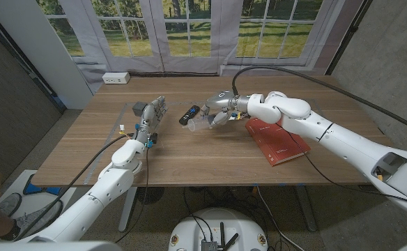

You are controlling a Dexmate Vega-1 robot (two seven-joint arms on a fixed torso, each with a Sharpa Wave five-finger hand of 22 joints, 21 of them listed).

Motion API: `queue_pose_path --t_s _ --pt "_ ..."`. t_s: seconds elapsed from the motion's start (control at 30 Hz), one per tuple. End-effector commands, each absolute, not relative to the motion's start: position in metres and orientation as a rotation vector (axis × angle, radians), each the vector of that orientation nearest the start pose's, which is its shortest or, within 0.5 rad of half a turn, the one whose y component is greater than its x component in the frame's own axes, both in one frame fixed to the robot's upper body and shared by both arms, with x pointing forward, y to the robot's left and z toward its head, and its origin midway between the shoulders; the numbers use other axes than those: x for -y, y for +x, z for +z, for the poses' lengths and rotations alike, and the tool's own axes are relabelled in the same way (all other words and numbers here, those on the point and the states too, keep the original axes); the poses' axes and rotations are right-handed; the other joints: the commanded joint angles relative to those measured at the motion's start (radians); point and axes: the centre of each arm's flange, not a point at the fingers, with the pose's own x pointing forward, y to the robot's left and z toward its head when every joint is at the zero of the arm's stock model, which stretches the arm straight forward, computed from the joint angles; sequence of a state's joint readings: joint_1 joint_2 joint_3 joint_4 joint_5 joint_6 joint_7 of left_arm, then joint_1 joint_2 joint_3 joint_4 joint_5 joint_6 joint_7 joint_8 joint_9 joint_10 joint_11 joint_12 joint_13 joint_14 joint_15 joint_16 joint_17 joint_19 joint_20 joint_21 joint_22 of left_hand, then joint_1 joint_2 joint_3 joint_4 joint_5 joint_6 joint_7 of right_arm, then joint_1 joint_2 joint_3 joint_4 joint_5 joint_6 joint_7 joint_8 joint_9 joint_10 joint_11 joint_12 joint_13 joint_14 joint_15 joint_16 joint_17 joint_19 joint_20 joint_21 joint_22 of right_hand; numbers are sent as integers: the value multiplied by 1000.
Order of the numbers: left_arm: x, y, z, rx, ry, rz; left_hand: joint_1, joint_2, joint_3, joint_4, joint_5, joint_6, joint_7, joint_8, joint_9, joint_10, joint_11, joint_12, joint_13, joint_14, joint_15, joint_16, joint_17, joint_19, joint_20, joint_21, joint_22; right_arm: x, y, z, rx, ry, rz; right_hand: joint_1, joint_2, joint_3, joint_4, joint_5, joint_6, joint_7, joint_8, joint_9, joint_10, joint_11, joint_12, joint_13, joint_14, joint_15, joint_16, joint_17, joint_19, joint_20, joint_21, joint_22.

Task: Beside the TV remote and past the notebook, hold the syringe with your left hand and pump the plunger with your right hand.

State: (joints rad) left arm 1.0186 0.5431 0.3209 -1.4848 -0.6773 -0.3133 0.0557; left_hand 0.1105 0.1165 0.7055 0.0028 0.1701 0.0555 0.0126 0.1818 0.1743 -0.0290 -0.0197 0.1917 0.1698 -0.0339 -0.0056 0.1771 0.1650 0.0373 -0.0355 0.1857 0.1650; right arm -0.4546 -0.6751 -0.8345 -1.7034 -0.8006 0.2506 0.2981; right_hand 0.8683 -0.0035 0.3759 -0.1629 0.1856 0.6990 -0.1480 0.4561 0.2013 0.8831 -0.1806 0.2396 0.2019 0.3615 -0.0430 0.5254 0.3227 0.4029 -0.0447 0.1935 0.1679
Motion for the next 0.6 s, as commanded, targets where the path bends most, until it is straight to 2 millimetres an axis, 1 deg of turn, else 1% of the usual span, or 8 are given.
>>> queue_pose_path --t_s 0.03,0.37,0.6 --pt "-286 610 -57 616 -102 -186 3 66 1 4 4 7 -2 1 2 5 -5 -1 5 1 1 1 3 9 -12 7 5 87 568 66 933 -1691 461 70 82 1 7 4 167 -72 1 -1 54 -41 2 6 15 -151 3 0 12 -11 2 -1" --pt "-282 610 -52 624 -90 -201 4 66 1 3 4 8 -2 1 2 6 -4 -1 5 3 1 1 3 9 -10 7 5 97 561 78 924 -1552 448 56 82 -4 12 5 168 -72 -5 -6 60 -41 1 7 28 -149 2 -3 17 -13 3 0" --pt "-278 613 -50 621 -89 -211 4 67 1 3 4 8 -3 1 2 6 -4 -1 5 2 1 1 3 10 -10 7 5 106 560 86 898 -1450 437 46 80 -7 15 6 170 -72 -9 -9 67 -40 1 7 37 -148 0 -6 21 -13 3 0"
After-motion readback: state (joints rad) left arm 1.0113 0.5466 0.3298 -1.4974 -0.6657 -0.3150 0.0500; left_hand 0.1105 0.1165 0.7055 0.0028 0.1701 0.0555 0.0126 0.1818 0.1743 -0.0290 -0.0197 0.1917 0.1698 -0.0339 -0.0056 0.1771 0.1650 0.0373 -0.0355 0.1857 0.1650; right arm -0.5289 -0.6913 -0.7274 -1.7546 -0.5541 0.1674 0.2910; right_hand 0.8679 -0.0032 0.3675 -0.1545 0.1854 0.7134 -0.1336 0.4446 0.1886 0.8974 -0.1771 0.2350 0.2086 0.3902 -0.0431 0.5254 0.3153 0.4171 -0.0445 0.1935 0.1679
